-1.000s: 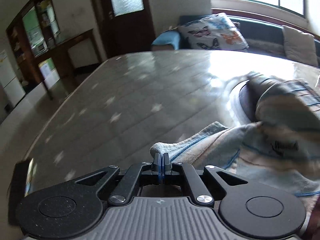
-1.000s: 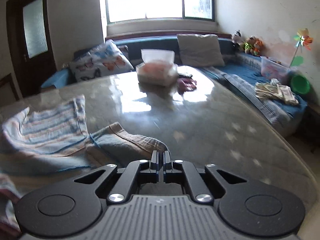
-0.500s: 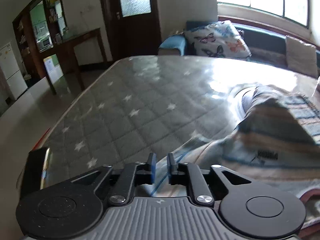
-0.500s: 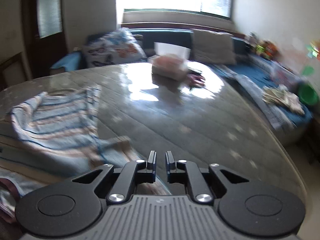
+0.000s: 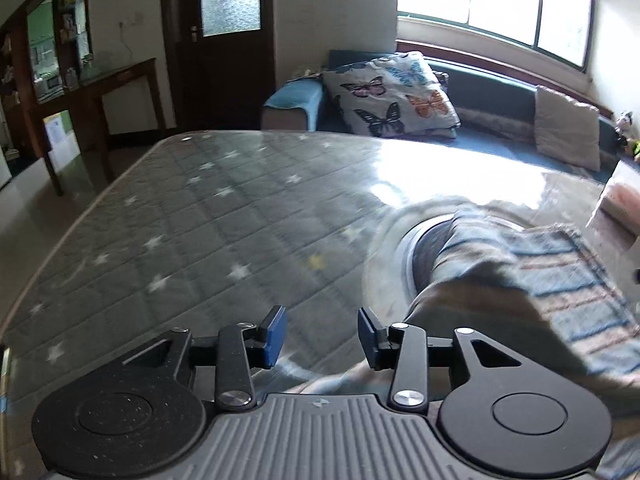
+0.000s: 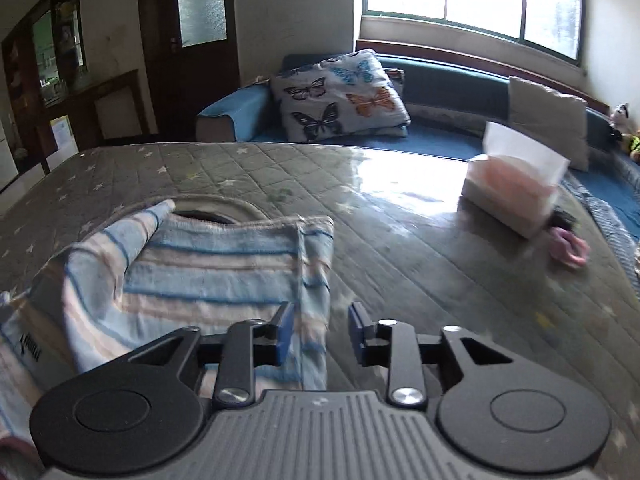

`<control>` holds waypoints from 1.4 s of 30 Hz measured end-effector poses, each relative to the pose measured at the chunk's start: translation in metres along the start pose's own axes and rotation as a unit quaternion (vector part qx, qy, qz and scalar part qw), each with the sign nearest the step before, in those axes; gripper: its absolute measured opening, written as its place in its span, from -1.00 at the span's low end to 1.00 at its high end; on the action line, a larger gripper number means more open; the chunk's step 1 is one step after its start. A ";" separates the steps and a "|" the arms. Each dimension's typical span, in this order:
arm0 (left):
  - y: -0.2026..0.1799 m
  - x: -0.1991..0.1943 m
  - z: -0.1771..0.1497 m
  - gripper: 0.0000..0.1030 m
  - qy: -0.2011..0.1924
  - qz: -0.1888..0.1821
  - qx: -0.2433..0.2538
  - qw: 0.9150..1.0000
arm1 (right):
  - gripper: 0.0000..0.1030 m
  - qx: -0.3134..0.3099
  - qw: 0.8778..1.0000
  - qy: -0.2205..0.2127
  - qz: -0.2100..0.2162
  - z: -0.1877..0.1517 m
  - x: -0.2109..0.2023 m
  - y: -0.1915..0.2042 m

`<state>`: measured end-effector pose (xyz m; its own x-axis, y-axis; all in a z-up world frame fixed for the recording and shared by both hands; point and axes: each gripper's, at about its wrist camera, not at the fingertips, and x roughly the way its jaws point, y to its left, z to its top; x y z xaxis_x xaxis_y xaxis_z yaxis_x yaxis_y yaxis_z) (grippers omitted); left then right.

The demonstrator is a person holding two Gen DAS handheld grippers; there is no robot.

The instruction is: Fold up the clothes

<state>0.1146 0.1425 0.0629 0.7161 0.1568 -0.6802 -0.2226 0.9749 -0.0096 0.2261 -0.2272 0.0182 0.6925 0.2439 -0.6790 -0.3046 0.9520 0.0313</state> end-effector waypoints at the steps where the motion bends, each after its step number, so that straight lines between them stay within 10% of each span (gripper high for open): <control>1: -0.004 0.004 0.004 -0.12 0.000 -0.005 -0.001 1.000 | -0.31 0.000 1.000 0.002 0.003 0.004 0.008 0.001; 19: -0.077 0.109 0.051 0.03 0.088 -0.164 -0.029 0.982 | -0.24 0.009 1.000 0.021 0.009 0.028 0.109 0.004; 21: -0.084 0.117 0.051 -0.22 0.095 -0.170 -0.025 0.981 | -0.30 0.009 1.000 0.017 0.007 0.028 0.110 0.003; 23: -0.088 0.120 0.049 -0.91 0.096 -0.184 -0.024 0.978 | -0.36 0.008 1.000 0.015 0.005 0.028 0.110 0.003; 31: -0.114 0.080 0.042 -0.99 0.025 -0.220 0.033 0.975 | -0.44 0.011 1.000 0.012 0.006 0.029 0.111 -0.001; 34: -0.114 0.077 0.049 -0.82 0.003 -0.185 0.034 0.982 | -0.44 0.007 1.000 0.012 0.005 0.030 0.111 0.000; 37: -0.104 0.092 0.055 -0.01 0.010 -0.146 0.018 0.989 | -0.42 0.007 1.000 0.013 0.006 0.030 0.111 0.000; 42: -0.095 0.116 0.051 0.29 0.038 -0.119 0.016 0.992 | -0.36 0.010 1.000 0.010 0.009 0.029 0.112 -0.002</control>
<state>0.2526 0.0762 0.0222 0.6939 -0.0899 -0.7144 -0.0311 0.9875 -0.1544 0.3236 -0.1967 -0.0364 0.6741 0.2566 -0.6927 -0.3030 0.9513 0.0576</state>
